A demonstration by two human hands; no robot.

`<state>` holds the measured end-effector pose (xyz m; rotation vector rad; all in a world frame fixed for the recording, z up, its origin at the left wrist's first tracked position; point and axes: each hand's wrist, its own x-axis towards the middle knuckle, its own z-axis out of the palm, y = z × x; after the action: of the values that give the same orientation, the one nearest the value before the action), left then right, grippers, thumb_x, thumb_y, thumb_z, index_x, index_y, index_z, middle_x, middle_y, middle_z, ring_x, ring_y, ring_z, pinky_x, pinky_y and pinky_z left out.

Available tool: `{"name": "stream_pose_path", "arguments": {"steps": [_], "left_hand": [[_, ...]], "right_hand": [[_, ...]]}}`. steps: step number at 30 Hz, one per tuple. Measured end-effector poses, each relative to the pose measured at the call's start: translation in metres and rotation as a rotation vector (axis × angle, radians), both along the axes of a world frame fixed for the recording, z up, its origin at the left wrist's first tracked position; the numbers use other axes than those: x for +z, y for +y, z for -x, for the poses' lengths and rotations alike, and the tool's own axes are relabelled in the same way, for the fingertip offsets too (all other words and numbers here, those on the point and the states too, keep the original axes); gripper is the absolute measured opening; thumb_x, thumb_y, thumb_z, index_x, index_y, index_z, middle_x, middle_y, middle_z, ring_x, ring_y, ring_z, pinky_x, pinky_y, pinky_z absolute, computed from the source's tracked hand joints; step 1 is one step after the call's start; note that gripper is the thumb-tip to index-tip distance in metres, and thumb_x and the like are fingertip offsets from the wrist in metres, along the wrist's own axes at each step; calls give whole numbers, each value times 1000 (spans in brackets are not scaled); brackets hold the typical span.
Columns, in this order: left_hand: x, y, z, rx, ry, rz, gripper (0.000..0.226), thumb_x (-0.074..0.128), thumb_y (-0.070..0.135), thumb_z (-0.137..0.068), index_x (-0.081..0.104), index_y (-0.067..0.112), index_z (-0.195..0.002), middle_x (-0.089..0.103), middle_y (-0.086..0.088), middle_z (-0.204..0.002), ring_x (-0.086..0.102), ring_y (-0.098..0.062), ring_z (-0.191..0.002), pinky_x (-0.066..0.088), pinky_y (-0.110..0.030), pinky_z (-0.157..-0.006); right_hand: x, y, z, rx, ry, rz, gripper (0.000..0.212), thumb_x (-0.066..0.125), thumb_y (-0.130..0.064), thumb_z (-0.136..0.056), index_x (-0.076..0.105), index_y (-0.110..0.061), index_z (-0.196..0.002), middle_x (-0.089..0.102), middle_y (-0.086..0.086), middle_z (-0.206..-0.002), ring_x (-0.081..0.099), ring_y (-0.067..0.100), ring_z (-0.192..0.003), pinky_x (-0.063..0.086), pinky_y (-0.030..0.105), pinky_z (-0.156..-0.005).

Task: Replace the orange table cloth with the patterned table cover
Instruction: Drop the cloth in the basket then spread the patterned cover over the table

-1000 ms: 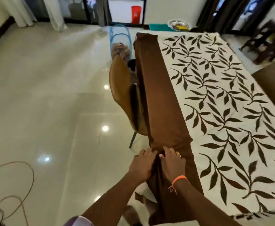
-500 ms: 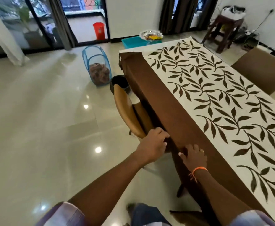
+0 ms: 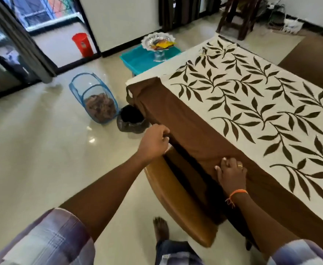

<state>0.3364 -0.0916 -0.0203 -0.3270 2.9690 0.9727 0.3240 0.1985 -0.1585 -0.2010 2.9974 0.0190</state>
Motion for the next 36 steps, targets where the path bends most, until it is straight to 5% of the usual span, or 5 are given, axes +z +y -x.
{"name": "stream_pose_path", "arguments": {"steps": [10,16,24,30,36], "left_hand": [[-51,-139,200,-143,-27,184,22,50,20,-97,61,12,-113,60,-8,-115,57,-23,-107,47,-33,-90],[-109,-234,333,-166,-195,313,57,51,41,-98,36,9,-142,41,-17,-142,49,-36,-124,48,-50,-96],[-126,-287,397,-568,-313,235,35,41,44,-100,60,15,-106,66,-11,-110,62,-31,-103,46,-37,-82],[-124,-329,430,-657,-339,242,37,41,52,-97,60,21,-103,68,-3,-101,67,-26,-94,55,-38,-81],[-123,-385,486,-682,-362,279,35,41,46,-94,63,22,-85,66,5,-78,64,-17,-72,56,-34,-66]], "right_hand": [[-11,-155,114,-98,-32,150,45,47,-36,-96,49,-20,-139,43,14,-142,34,37,-136,23,60,-111],[-23,-247,192,-363,11,133,45,54,-38,-93,52,-24,-136,47,11,-139,38,39,-134,22,67,-108],[6,-367,267,-812,-103,205,52,46,-49,-94,49,-21,-138,35,15,-148,30,36,-138,23,62,-111],[19,-473,361,-887,-85,434,73,45,-69,-84,39,-23,-140,28,11,-151,10,35,-146,3,69,-109],[0,-552,434,-830,-143,380,57,39,-71,-83,54,-23,-111,19,17,-154,-11,45,-144,-4,79,-101]]}}
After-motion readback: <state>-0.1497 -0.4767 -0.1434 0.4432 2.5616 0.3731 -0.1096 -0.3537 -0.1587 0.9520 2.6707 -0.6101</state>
